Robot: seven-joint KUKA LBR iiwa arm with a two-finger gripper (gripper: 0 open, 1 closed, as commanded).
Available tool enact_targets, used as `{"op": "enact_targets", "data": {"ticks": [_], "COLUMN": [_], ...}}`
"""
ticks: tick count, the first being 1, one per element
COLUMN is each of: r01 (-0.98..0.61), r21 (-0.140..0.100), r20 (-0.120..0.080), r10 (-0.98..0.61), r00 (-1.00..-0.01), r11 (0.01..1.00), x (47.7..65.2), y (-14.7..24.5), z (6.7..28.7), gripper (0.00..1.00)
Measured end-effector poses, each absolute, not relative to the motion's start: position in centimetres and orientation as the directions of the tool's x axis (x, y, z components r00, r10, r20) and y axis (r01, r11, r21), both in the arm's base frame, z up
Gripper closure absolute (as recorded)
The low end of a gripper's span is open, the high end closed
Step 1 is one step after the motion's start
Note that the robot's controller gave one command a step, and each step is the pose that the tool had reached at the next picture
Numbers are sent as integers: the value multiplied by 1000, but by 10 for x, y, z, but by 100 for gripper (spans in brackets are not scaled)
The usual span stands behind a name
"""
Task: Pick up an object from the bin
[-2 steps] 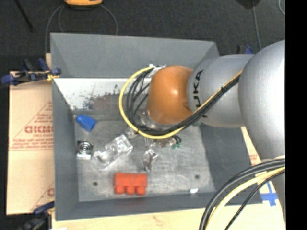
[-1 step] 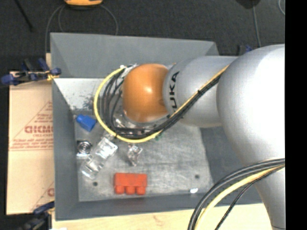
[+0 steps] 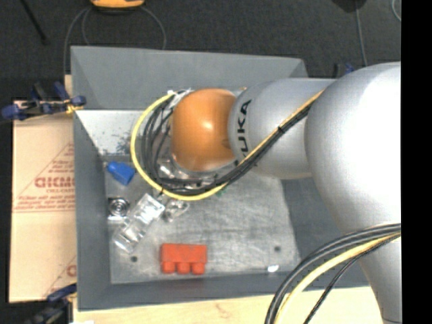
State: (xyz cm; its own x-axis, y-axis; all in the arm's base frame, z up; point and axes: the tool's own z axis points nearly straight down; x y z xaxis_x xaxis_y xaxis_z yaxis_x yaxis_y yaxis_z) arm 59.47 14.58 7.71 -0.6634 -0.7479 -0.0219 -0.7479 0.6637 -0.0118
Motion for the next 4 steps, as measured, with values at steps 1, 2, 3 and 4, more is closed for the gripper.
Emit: {"op": "enact_targets", "data": {"ticks": [1,2,3,4], "r01": [-752,-641,-695,-730], "r21": [-8,5,-4,-9], "r20": [-10,1,0,-10], "r10": [-752,-641,-695,-730], "r00": [-659,-768,-719,-683], "r11": [659,768,719,683], "x": [594,545,537,561], "y": [142,174,77,76], "z": [212,161,180,260], "gripper": [100,100,100,100]}}
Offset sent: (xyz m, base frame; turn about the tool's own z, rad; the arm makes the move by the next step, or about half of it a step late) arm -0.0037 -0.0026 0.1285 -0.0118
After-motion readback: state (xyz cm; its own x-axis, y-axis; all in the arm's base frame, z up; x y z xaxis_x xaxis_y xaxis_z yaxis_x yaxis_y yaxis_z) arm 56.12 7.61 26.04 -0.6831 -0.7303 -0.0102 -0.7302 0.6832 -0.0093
